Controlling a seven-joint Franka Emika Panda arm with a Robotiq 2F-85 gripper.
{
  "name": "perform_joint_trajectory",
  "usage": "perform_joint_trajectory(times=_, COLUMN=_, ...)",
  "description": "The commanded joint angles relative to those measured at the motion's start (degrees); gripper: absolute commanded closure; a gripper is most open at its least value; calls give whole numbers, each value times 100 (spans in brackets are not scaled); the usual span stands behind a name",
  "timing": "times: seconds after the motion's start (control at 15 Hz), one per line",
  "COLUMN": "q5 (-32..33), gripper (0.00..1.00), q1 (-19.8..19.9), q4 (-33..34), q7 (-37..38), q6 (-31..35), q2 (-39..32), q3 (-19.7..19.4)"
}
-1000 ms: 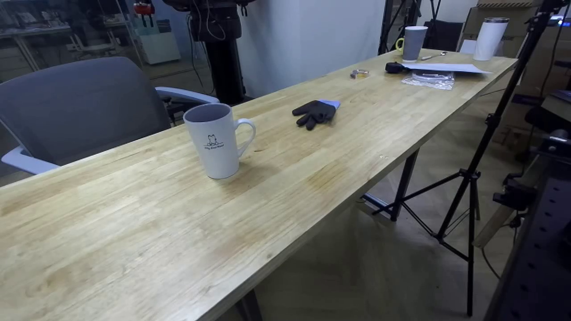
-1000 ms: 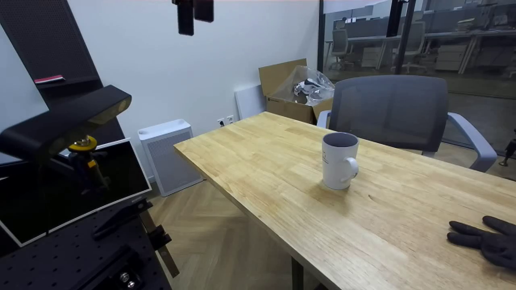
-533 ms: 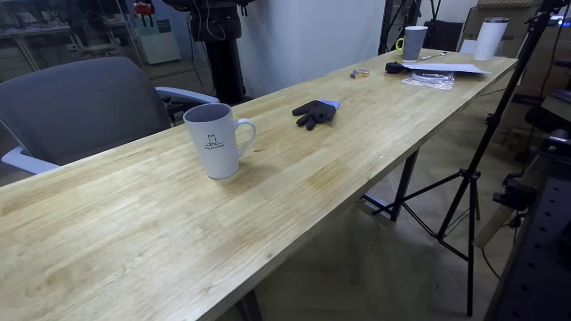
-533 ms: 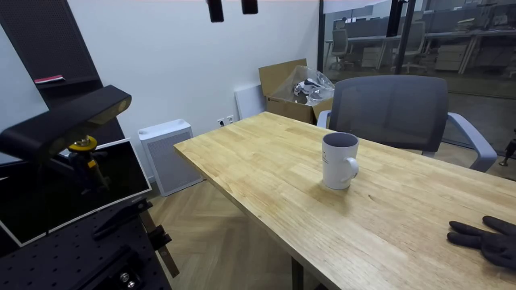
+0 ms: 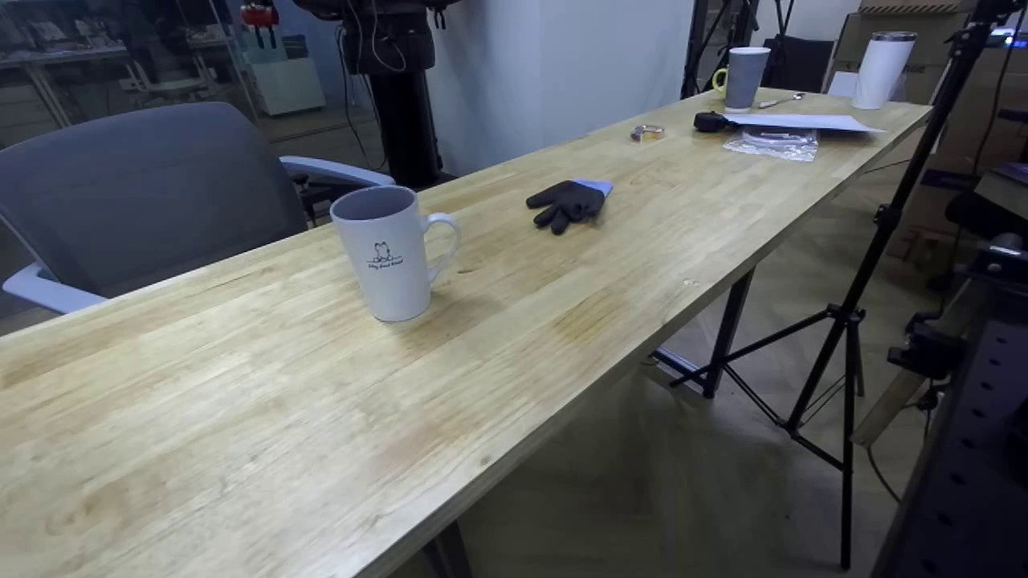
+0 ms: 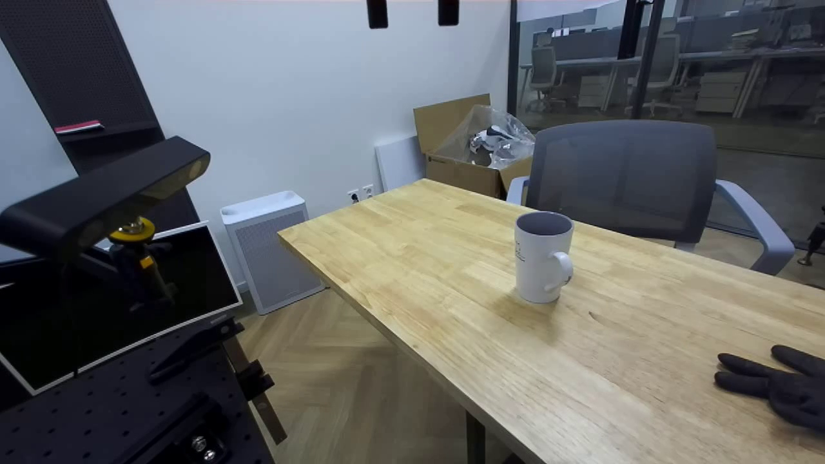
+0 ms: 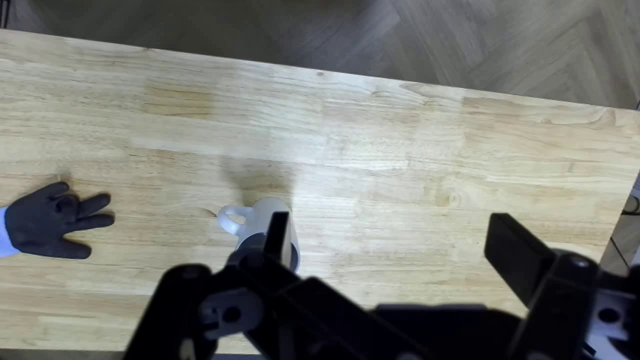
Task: Move the mug to the right
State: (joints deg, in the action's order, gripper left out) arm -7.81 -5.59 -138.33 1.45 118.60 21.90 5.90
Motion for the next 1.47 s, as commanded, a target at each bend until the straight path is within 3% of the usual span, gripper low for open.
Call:
perform_joint_trajectory(times=0.0, q5=137, gripper=0, q1=90, q4=802, q7=-133, q6=-188, q2=-762, q3=-136)
perform_joint_trajectory(times=0.4, q5=724, gripper=0, q1=209, q4=2208, q7=249, q6=-286, q2=-2068, q3=-83)
perform_joint_trajectory(times=0.8, q5=1220, gripper=0, q1=-44, q4=3568, q7=731, q6=-586, q2=-3325, q3=-26)
perform_joint_trajectory(times=1.27, q5=1246, gripper=0, q1=-351, q4=4020, q7=816, q6=-648, q2=-4237, q3=-54)
perform_joint_trajectory(times=1.4, q5=1235, gripper=0, q1=-364, q4=3916, q7=769, q6=-366, q2=-4309, q3=-64)
